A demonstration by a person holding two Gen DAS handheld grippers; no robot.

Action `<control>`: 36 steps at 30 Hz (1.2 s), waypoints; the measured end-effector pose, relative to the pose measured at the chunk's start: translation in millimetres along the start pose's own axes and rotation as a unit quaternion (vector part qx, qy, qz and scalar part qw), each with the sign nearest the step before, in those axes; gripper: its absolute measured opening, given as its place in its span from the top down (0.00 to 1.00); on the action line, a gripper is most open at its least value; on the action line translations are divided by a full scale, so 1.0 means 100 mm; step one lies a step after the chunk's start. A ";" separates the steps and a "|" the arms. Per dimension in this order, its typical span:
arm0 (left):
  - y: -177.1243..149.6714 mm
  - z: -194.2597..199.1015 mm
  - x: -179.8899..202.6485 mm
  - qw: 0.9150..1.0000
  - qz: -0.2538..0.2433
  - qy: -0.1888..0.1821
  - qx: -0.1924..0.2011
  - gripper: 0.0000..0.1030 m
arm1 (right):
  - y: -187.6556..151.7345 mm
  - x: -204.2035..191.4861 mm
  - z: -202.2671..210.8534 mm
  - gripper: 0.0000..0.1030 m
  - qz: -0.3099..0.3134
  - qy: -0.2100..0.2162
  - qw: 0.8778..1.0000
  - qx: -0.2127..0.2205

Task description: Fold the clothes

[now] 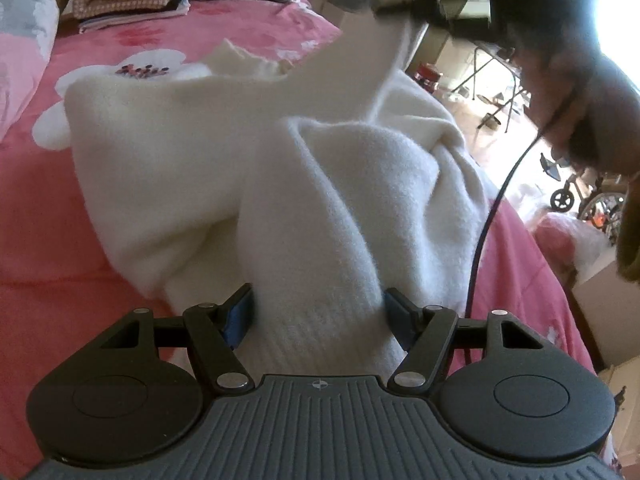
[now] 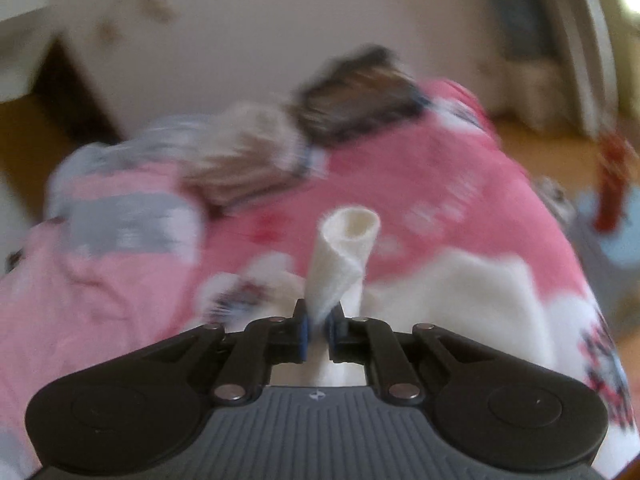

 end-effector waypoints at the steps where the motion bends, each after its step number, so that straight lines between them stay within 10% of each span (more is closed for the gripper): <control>1: 0.00 0.00 0.01 1.000 0.002 0.000 0.001 0.34 | 0.07 -0.20 -0.05 0.90 0.020 0.014 1.000 -0.001; 10: 0.02 0.04 -0.03 1.000 0.023 -0.010 0.005 0.34 | 0.51 -2.01 -0.56 0.91 0.125 0.166 0.978 0.012; 17: -0.03 0.06 -0.12 0.999 0.037 -0.022 0.015 0.34 | 0.24 -3.07 -1.00 0.91 0.208 0.288 0.933 -0.058; 23: -0.09 0.08 -0.19 0.998 0.046 -0.033 0.018 0.34 | -0.62 -3.25 -1.66 0.88 0.265 0.296 0.893 -0.213; 29: -0.10 0.06 -0.22 0.997 0.056 -0.040 0.015 0.33 | -1.21 -3.00 -1.90 0.69 0.353 0.206 0.858 -0.312; 36: -0.11 0.02 -0.22 0.997 0.057 -0.042 0.016 0.31 | -0.60 -2.52 -1.57 0.54 0.334 0.148 0.896 -0.251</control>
Point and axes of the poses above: each gripper's, at about its wrist camera, not at the fingertips, and z roughly against the way its jaws point, x to its right, y to its top, the point moved 7 cm from there along -z, roughly the way its jaws point, and after that the axes turned 14 degrees about y, right-handed, at the moved point
